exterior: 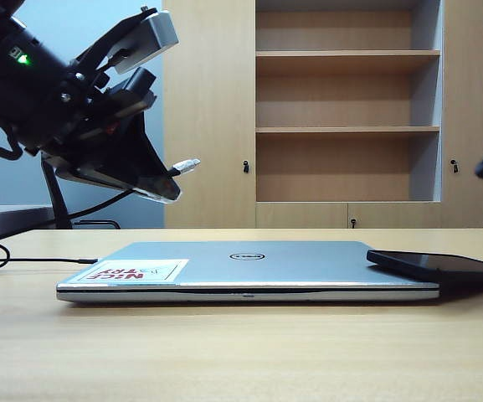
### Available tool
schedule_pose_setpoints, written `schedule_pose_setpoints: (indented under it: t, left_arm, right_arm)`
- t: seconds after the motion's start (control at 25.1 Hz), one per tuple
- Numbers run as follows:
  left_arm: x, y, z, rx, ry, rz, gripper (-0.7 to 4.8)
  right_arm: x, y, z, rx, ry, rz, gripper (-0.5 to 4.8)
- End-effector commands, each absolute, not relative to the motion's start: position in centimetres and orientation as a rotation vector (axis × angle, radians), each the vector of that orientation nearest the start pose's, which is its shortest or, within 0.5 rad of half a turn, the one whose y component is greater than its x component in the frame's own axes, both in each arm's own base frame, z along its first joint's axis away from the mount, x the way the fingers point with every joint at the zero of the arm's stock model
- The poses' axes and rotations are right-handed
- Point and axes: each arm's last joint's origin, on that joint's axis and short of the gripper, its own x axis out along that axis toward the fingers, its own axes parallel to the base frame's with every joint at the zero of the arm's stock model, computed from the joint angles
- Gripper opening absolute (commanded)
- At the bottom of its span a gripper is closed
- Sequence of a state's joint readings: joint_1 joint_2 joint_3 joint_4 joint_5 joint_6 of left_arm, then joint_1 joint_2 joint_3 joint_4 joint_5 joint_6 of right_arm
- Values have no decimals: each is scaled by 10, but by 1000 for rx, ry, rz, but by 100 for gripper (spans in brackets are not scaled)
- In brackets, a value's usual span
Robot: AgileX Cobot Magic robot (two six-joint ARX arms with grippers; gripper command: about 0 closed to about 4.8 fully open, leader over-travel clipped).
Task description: Pick up the charging cable and the phone, plug the charging cable into the charging port on the phone, and finally place them back on the table.
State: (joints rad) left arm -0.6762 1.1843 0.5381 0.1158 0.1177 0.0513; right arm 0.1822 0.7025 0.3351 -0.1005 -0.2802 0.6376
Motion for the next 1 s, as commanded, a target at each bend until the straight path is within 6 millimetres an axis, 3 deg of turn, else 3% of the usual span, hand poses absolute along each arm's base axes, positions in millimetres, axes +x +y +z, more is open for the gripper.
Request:
schedule_pose_setpoints:
  t: [0.04,0.16,0.24,0.28,0.6,0.72,1.0]
  left_arm:
    - [182,-151,203,192,483,-793,-6]
    - [182,-151,203,192,484,-793,-6]
    - [182,-151,203,192,484,-793,-6]
    - [182,-151,203,192,484,-794,-6]
    - [182,-151,203,194,483,-794,-6]
    - [182,-151,203,196,482,-795,-6]
    - [182,-151,203,195,483,-794,-6]
  right_arm:
    - [149,35,194,712,602,252,-5]
    - [149,35,193,763,615,231,3]
    - [149,34,193,789,608,191,212]
    - [150,34,192,808,601,159,353]
    - [155,33,184,925,654,50,377]
    - [161,35,178,995,696,25,473]
    - [184,39,162,1061,711,8,470]
